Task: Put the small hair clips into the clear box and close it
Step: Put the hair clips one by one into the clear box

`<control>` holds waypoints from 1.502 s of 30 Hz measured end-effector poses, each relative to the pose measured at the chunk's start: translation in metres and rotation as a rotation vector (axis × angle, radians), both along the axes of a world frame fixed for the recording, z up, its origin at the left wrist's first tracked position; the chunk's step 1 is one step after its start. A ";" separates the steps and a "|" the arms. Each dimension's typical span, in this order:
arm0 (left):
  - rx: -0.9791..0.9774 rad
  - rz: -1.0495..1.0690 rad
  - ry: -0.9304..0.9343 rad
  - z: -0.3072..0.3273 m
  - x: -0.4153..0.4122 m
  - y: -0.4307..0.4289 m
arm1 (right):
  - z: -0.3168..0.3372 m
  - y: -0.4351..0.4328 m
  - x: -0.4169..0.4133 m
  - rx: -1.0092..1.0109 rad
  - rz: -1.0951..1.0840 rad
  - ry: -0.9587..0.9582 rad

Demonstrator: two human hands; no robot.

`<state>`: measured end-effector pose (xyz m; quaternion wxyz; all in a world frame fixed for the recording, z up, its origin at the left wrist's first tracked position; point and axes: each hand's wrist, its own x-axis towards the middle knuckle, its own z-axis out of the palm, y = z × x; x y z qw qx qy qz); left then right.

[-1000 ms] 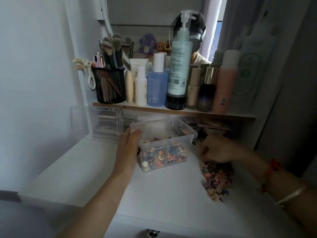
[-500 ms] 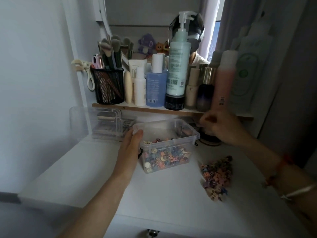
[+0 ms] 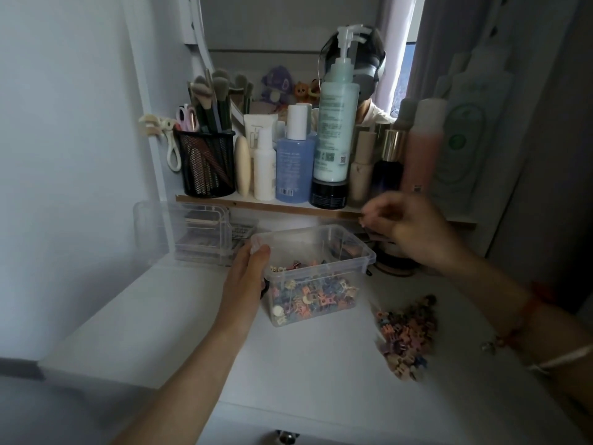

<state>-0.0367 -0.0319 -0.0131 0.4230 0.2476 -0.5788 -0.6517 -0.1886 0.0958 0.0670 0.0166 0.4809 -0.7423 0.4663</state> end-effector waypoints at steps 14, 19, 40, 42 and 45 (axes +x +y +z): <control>0.004 0.014 0.016 0.001 0.001 0.001 | -0.040 0.031 -0.007 0.847 0.133 0.232; 0.006 0.012 0.017 0.000 0.001 0.001 | -0.044 0.026 -0.002 0.850 0.093 0.328; -0.010 0.006 0.034 -0.001 0.001 0.000 | 0.005 0.016 -0.008 0.488 -0.054 0.151; -0.014 0.007 0.034 -0.001 0.001 0.000 | -0.014 0.020 -0.012 0.712 -0.036 0.221; -0.018 0.015 0.022 -0.003 0.001 -0.001 | -0.037 0.021 -0.011 0.890 0.023 0.236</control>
